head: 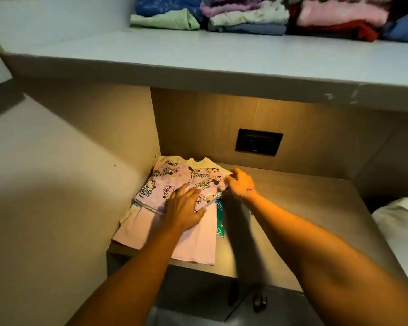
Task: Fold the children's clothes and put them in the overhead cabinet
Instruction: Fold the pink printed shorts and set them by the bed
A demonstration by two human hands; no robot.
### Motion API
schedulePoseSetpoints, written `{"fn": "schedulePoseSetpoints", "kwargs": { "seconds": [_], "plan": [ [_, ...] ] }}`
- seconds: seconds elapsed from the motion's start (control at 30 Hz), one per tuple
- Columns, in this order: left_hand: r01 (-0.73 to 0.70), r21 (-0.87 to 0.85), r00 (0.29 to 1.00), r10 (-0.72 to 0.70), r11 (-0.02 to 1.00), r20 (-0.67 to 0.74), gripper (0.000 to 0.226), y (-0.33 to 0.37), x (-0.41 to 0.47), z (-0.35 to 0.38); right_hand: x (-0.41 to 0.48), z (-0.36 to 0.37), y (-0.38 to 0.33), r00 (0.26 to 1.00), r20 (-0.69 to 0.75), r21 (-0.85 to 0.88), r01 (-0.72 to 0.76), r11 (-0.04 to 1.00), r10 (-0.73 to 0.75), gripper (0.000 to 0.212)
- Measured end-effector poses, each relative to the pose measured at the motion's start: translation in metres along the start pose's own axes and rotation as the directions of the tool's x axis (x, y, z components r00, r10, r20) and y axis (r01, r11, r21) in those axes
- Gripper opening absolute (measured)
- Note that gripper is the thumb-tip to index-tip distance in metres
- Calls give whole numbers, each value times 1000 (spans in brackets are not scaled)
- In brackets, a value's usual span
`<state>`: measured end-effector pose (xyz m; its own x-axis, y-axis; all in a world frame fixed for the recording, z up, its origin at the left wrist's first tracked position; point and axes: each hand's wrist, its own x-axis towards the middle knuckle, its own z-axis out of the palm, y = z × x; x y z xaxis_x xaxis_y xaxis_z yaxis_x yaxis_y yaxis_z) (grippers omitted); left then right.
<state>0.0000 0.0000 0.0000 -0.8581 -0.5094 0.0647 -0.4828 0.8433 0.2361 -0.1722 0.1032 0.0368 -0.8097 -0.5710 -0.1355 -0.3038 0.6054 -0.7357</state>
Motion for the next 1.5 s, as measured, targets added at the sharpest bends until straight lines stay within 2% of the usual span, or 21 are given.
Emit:
{"fn": "schedulePoseSetpoints", "kwargs": {
  "seconds": [0.13,0.23,0.4,0.53,0.6,0.67,0.77,0.83,0.9,0.97,1.03,1.1,1.17,1.2,1.23,1.27,1.33,1.4,1.43,1.5],
  "plan": [
    [-45,-34,998,43,998,-53,43,10,1,13,35,8,-27,977,142,76,-174,982,162,39],
    [-69,-137,992,53,988,-117,27,1,-9,16,50,10,-39,934,229,10,-285,959,275,35],
    [-130,-249,979,85,960,-184,23,-16,-26,20,60,18,-36,889,264,-39,-378,925,375,27],
    [-122,-278,972,58,953,-228,20,-19,-31,22,64,20,-25,863,315,125,-449,885,394,23],
    [-56,-381,966,-46,923,-254,21,-15,-27,20,65,12,-23,883,330,223,-418,881,335,20],
    [7,-485,950,-157,874,-270,26,-10,-17,9,63,-6,-26,929,274,307,-328,893,247,20],
    [-43,-535,902,-198,844,-385,38,3,9,-25,48,-55,-32,980,123,469,-197,861,158,12],
    [-183,-529,854,-132,829,-503,40,20,26,-49,26,-99,-27,992,19,612,-113,783,128,8],
    [-346,-499,805,-22,795,-594,34,45,37,-60,-12,-137,-6,988,-96,669,-28,743,123,6],
    [-490,-484,783,122,725,-610,24,75,38,-49,-64,-161,34,963,-204,708,22,706,175,11],
    [-541,-476,809,274,694,-520,20,102,31,-20,-119,-164,88,924,-237,750,-22,661,300,18],
    [-532,-420,847,454,735,-277,22,118,22,17,-170,-149,139,878,-137,746,-213,630,459,21],
    [-523,-329,824,566,786,41,25,132,15,46,-203,-137,174,811,63,682,-460,568,581,21],
    [-515,-284,807,569,809,158,26,139,13,54,-214,-133,186,783,140,614,-549,568,606,24],
    [-501,-258,808,553,826,201,27,142,14,56,-218,-132,194,772,165,545,-590,596,613,27],
    [-494,-251,814,544,832,201,27,145,15,57,-222,-134,203,778,122,482,-590,648,617,29],
    [-526,-254,806,571,811,156,35,148,17,52,-227,-140,217,827,-96,329,-499,801,554,25],
    [-591,-279,753,642,757,147,47,143,14,47,-233,-148,227,885,-308,57,-348,936,348,21],
    [-625,-287,706,683,726,188,49,140,11,45,-237,-148,232,928,-319,-104,-234,967,191,26],
    [-657,-302,616,723,691,314,48,134,4,44,-238,-145,244,986,-153,-357,5,934,-63,39]
  ]
}}
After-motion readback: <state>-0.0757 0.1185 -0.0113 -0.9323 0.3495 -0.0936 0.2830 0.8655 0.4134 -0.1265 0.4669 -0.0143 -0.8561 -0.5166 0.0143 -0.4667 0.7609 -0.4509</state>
